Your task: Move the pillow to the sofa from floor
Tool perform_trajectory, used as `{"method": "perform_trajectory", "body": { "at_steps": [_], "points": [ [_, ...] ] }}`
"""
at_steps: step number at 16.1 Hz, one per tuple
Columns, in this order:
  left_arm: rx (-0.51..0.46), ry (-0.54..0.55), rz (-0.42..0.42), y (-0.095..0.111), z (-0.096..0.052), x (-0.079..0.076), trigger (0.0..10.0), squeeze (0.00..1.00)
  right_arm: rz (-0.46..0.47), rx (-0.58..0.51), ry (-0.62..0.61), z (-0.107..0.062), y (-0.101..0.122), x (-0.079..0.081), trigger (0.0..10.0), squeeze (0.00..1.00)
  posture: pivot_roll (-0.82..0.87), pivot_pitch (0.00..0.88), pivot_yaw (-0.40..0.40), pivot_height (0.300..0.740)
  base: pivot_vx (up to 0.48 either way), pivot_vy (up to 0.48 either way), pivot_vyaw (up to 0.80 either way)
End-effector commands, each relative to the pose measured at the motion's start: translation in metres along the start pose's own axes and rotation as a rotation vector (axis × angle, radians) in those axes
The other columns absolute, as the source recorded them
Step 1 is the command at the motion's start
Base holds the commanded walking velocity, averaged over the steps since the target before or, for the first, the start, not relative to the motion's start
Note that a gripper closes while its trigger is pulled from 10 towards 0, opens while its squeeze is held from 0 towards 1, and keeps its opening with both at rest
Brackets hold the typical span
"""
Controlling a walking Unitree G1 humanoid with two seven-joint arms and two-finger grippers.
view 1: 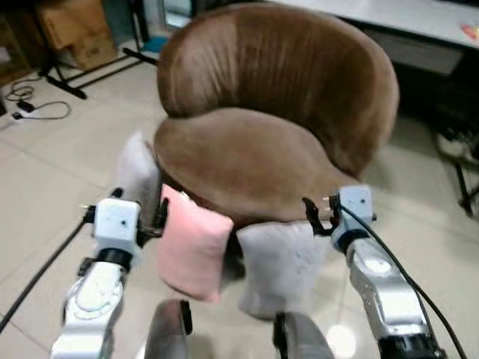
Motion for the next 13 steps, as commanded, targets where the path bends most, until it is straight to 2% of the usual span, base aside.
{"method": "perform_trajectory", "body": {
  "at_steps": [1,6,8,13],
  "points": [
    [0.009,0.010,0.008,-0.0012,0.0001,0.0046,10.0,0.00,-0.002,-0.028,0.019,0.0022,0.0085,0.0076,10.0,0.00,-0.09,0.000,-0.050,0.600,0.401,0.000,0.00],
    [0.012,0.000,0.027,-0.0012,0.0016,0.0041,10.0,0.00,0.006,-0.030,0.023,0.0030,0.0084,0.0087,10.0,0.00,-0.09,0.000,-0.044,0.600,0.388,0.000,0.00],
    [0.008,0.002,0.042,-0.0005,0.0024,0.0037,10.0,0.00,0.011,-0.021,0.049,0.0035,0.0073,0.0116,10.0,0.00,-0.09,0.000,-0.043,0.596,0.000,0.000,0.00],
    [0.022,-0.012,0.061,-0.0031,0.0021,0.0019,10.0,0.00,0.018,-0.021,0.053,0.0040,0.0067,0.0120,10.0,0.00,-0.09,0.000,-0.041,0.551,0.000,0.000,0.00]
  ]
}}
Point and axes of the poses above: a point about 5 cm out from each wrist's last joint towards the gripper, its own z axis pointing out of the wrist towards the gripper, its own y axis along the axis of the wrist's last joint, x = y × z, the point moved 3 cm from there along z, pointing out of the wrist towards the gripper, and after that the axes turned 13 degrees about -z, right-handed, at the moved point
